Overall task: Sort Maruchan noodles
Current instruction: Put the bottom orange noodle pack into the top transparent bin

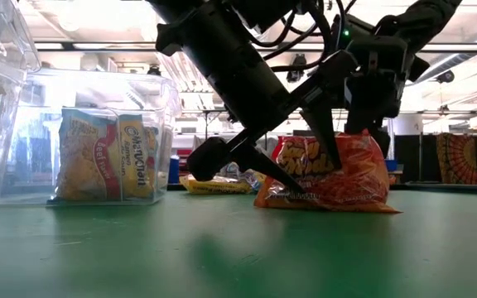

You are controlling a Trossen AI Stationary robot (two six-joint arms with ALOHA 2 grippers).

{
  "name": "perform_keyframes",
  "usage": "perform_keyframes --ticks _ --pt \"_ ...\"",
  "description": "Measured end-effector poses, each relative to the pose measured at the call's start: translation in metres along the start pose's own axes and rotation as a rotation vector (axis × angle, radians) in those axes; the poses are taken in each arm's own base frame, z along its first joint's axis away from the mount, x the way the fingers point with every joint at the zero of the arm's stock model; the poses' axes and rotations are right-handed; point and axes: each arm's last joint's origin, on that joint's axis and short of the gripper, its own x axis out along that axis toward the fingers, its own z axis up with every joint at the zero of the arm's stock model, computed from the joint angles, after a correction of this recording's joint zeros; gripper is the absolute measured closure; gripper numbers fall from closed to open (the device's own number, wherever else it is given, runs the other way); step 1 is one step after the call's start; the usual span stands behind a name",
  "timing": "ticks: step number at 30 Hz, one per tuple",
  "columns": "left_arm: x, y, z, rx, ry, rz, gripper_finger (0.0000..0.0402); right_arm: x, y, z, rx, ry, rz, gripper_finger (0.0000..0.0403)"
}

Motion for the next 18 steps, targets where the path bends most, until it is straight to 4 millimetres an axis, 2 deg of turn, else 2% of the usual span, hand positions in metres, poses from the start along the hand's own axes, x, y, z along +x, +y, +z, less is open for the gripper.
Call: perform_keyframes --ticks 6,14,18 --pt "0.0001 0.0001 0.0001 0.0 0.001 0.0 0.0198 -0.0077 0.0105 0.0082 -0.094 -0.023 0.056 0.0215" --pt "0.0002 0.0002 0.0003 -0.001 0.0 0.0 0.0198 -0.007 0.0103 0.008 -0.09 -0.017 0.06 0.0162" --pt "0.0002 0.0001 0.0003 0.0 0.0 0.0 0.0198 -0.0004 0.006 0.0082 -0.079 -0.01 0.031 0.0153"
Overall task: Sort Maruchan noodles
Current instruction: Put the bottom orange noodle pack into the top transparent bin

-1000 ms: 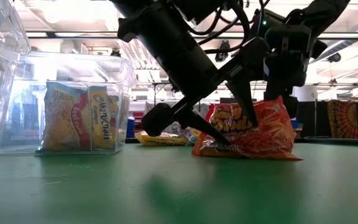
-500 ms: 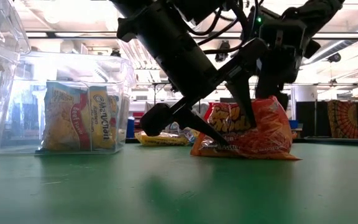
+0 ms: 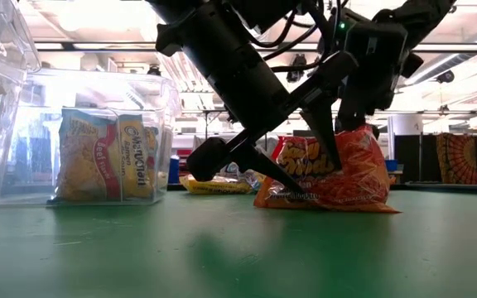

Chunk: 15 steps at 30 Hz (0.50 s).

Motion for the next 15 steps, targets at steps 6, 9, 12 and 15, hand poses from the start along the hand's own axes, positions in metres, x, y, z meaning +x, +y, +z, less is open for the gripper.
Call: perform_keyframes --ticks 6,9,12,15 --pt "0.0 0.0 0.0 0.003 0.0 0.0 0.0198 0.012 -0.009 -0.001 0.031 0.034 -0.053 0.0158" --pt "0.0 0.0 0.0 0.003 -0.001 0.0 0.0198 0.014 -0.01 0.002 0.037 0.041 -0.044 0.0162" --pt "0.0 0.0 0.001 0.002 -0.001 0.0 0.0198 0.016 -0.01 0.003 0.037 0.044 -0.044 0.0166" --pt "0.001 0.0 0.002 0.0 -0.011 0.001 0.0198 0.019 -0.012 0.002 0.04 0.054 -0.044 0.0168"
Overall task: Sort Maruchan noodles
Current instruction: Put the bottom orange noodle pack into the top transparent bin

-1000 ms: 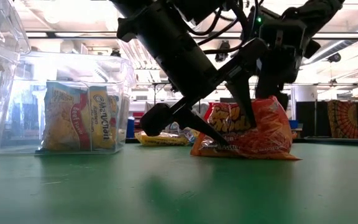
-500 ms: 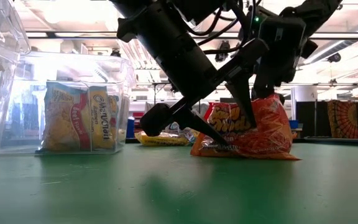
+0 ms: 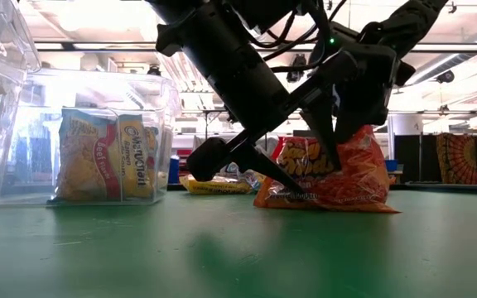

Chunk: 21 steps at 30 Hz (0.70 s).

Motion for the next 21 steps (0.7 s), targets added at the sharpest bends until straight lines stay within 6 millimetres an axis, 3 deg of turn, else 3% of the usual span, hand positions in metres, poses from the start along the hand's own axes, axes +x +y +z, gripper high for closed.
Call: perform_keyframes --ticks 10,21 --pt "0.001 0.0 0.003 0.0 -0.053 -0.001 0.0198 0.013 0.001 -0.005 0.002 0.07 0.05 0.0181" --pt "0.001 -0.002 0.003 -0.005 -0.066 -0.016 0.0198 0.014 0.001 -0.005 -0.009 0.075 0.057 0.0184"
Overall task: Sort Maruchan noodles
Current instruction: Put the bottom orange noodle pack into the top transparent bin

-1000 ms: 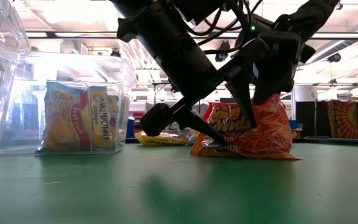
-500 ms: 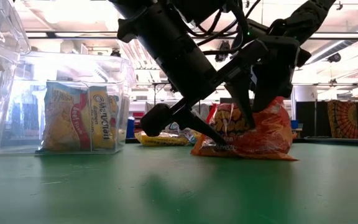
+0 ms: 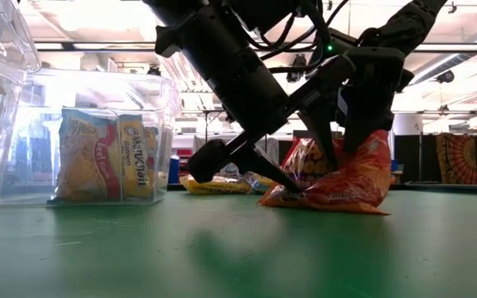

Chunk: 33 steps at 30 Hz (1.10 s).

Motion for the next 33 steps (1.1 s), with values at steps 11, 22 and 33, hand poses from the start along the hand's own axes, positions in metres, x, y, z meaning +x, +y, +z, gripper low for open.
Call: perform_keyframes --ticks 11,22,33 --pt "-0.0001 -0.0013 -0.0016 -0.006 -0.006 -0.017 0.0198 0.0003 -0.0001 -0.0004 0.01 0.003 -0.001 0.0184" --pt "-0.0002 -0.0018 -0.002 -0.011 -0.005 -0.023 0.0198 -0.0003 0.0006 0.0003 0.028 0.0 0.0 0.0244" --pt "-0.0003 -0.0021 -0.0024 -0.012 -0.002 -0.026 0.0198 -0.0007 0.0013 0.0013 0.055 -0.002 -0.002 0.0278"
